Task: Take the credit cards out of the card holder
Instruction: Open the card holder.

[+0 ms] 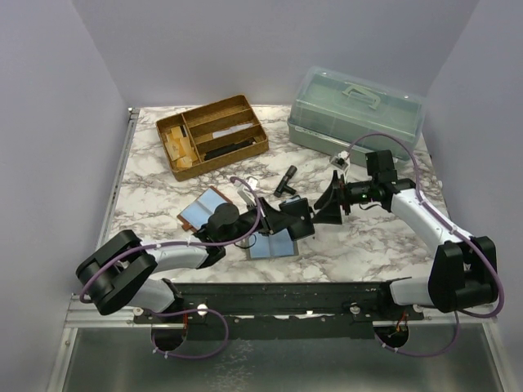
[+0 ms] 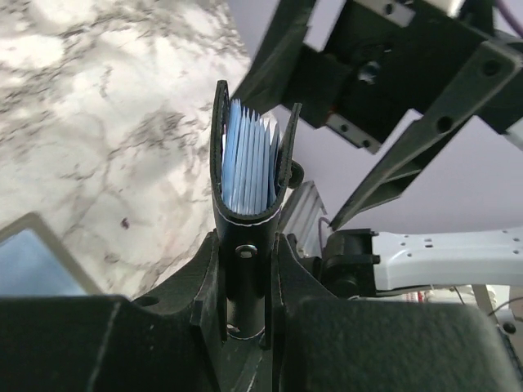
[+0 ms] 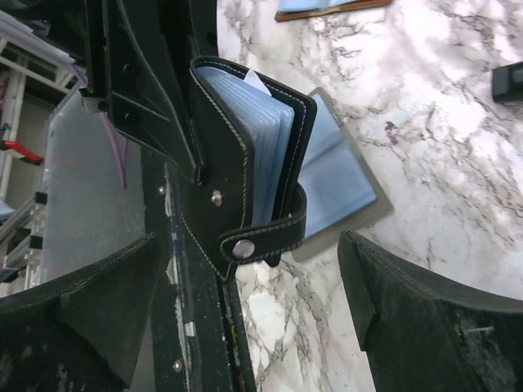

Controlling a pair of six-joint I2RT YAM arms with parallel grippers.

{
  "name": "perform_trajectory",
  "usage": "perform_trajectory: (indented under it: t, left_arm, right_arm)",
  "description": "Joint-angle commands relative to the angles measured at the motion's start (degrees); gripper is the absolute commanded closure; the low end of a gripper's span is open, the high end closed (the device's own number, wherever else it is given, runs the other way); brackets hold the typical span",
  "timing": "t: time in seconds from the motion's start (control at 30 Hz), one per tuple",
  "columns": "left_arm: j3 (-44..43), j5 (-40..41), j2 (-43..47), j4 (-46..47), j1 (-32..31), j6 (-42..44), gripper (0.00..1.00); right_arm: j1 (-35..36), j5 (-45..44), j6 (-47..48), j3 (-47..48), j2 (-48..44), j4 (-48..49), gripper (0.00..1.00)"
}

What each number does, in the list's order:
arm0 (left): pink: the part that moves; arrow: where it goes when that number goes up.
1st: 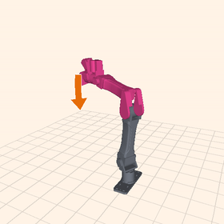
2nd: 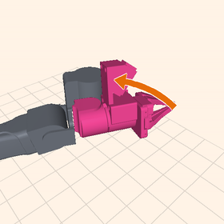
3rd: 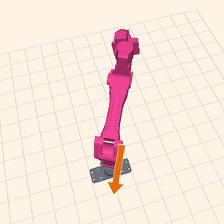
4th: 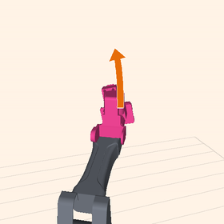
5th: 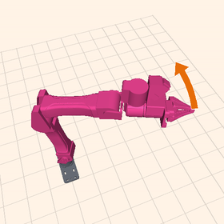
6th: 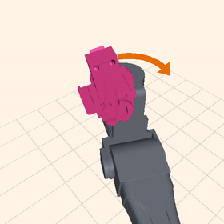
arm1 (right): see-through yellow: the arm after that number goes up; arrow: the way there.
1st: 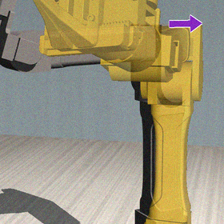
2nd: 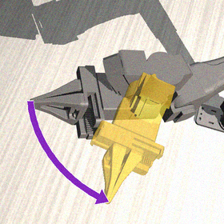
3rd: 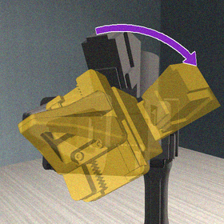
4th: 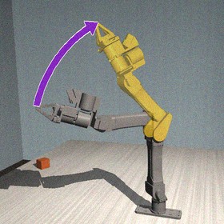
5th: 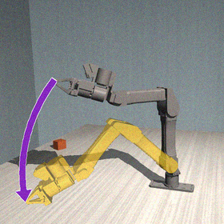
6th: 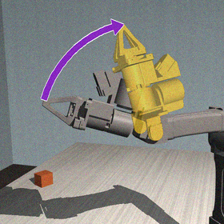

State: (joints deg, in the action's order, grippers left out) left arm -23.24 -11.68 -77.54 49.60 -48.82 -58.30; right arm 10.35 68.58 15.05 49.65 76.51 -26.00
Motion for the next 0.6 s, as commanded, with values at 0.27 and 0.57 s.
perform_trajectory:
  t: [0.27, 0.57]
  left_arm:
    - [-3.89, -7.01, -2.37, 12.32, 0.00, 2.51, 1.00]
    - [0.06, -11.59, 1.49, 15.97, 1.45, 3.44, 1.00]
  right_arm:
    - [0.59, -0.90, -7.19, -0.95, 0.07, 4.15, 0.14]
    - [-1.93, 13.14, -11.89, -1.96, -2.13, 8.61, 0.31]
